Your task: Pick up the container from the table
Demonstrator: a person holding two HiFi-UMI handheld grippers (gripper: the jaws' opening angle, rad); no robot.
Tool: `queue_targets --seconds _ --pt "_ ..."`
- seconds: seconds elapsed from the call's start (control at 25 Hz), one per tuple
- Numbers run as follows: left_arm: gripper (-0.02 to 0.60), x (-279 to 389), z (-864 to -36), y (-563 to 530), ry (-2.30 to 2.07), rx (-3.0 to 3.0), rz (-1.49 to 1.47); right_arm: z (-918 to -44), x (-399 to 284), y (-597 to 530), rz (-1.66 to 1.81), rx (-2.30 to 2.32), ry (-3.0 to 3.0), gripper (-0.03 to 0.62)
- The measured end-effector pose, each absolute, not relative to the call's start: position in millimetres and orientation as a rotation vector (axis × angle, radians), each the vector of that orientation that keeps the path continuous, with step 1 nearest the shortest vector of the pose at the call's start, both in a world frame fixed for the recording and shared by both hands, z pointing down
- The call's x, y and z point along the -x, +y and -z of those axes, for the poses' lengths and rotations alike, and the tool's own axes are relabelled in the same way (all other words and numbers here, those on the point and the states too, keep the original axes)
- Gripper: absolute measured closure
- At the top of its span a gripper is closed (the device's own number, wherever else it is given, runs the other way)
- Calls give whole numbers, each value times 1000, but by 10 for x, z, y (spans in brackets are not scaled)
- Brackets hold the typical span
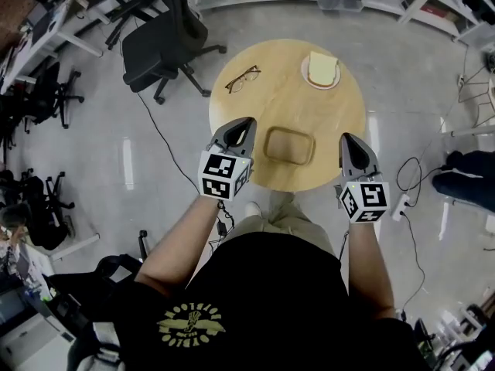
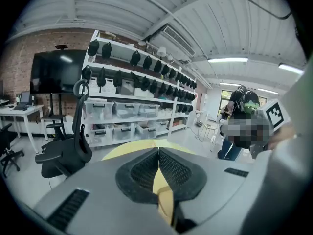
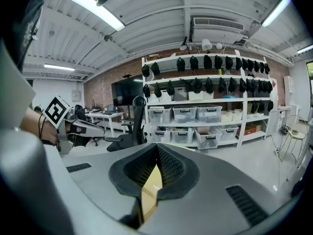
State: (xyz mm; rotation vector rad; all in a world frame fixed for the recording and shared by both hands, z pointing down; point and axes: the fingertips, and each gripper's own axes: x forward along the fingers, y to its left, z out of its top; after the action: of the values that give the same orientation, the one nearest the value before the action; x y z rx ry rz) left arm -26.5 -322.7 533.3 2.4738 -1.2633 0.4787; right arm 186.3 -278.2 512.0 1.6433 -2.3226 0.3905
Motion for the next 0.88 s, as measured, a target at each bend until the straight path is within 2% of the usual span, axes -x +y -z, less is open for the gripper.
queue_targets --seconds 0.44,0.52,0.64,0.76,0.88 --pt "561 181 -6360 -3206 -1145 -2281 -612 -6210 -1862 -2845 -660 -1506 -2202 577" --pt "537 174 -6529 -3177 -1124 -2249 -641 -6400 -1829 -2828 -717 -1463 -2193 576" --pt "509 159 -6747 -3166 -1103 -2210 -678 -6692 -1732 -2820 -791 -1379 -2179 510" --pt "482 107 -6954 -3146 -1060 -2174 -701 -6945 -1690 -2812 -847 -1339 -2148 502" --pt "453 45 -7169 -3080 -1007 -2142 -740 -7190 -1665 -2761 -943 -1305 -2115 467"
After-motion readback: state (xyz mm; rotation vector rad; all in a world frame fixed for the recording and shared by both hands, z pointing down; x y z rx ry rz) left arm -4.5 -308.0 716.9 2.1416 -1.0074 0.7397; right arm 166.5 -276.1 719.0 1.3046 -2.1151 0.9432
